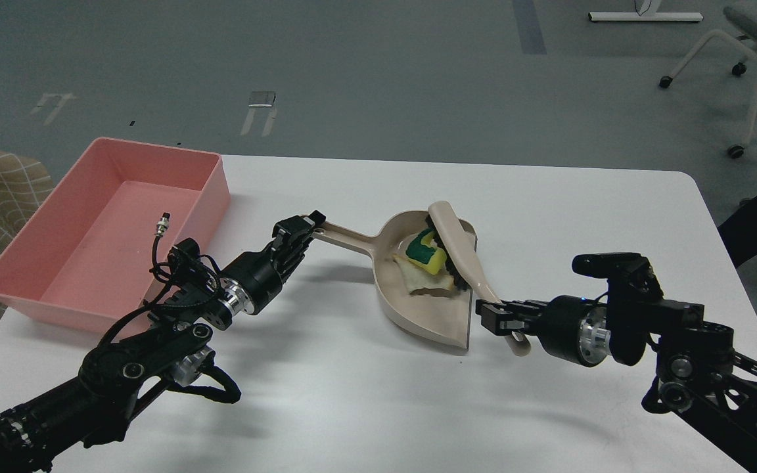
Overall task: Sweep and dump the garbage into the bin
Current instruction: 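Sweep the sponge and white item into the dustpan with the brush, then lift the dustpan with the left gripper over the pink bin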
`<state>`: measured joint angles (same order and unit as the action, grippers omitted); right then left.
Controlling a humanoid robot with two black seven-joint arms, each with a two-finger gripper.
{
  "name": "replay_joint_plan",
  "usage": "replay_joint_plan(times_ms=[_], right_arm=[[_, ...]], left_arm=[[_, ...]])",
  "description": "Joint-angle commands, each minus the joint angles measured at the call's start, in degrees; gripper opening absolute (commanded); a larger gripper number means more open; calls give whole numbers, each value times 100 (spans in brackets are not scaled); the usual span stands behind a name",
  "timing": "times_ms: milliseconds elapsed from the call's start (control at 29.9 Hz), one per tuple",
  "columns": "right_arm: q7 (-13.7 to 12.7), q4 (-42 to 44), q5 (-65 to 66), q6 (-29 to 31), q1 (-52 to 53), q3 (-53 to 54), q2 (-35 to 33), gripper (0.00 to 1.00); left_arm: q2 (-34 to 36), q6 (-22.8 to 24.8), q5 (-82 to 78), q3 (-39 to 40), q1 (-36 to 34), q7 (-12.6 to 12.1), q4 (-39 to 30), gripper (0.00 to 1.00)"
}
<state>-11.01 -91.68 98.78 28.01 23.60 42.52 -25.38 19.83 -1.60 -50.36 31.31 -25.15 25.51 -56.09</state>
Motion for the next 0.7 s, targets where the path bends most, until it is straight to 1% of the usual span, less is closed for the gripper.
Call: replay_joint_plan(times_ms=[0, 100, 134, 234, 301, 367, 434, 534, 668], right_arm=[[-15, -34, -16, -1, 110, 2, 103, 1], [11, -183, -51, -1, 93, 116, -107, 2], [54, -262, -69, -1, 66, 282, -378, 2], [90, -351, -253, -1, -109, 783, -670, 2], [108, -351, -297, -1, -223, 1029, -740, 2], [143, -360, -306, -1, -434, 1539, -846, 2], [239, -360, -385, -1, -820, 2144, -872, 2], [248, -333, -420, -1, -1155, 2612, -986, 2], [257, -245, -429, -1, -1743, 3113, -1153, 2]], left_arm=[[-14, -7, 219, 7, 1, 59, -7, 0], [-23, -16, 518, -2, 1, 50, -8, 0], [-23, -16, 597, -2, 10, 50, -16, 0], [-31, -16, 615, 7, 28, 68, -16, 0], [-23, -16, 633, 7, 28, 68, -25, 0], [-31, -7, 729, 16, 19, 59, -34, 0], [-31, 1, 904, 16, -8, 59, -34, 2], [-14, 36, 1054, 24, -16, 68, -78, 2], [135, 81, 1476, 296, -8, 68, -385, 2]])
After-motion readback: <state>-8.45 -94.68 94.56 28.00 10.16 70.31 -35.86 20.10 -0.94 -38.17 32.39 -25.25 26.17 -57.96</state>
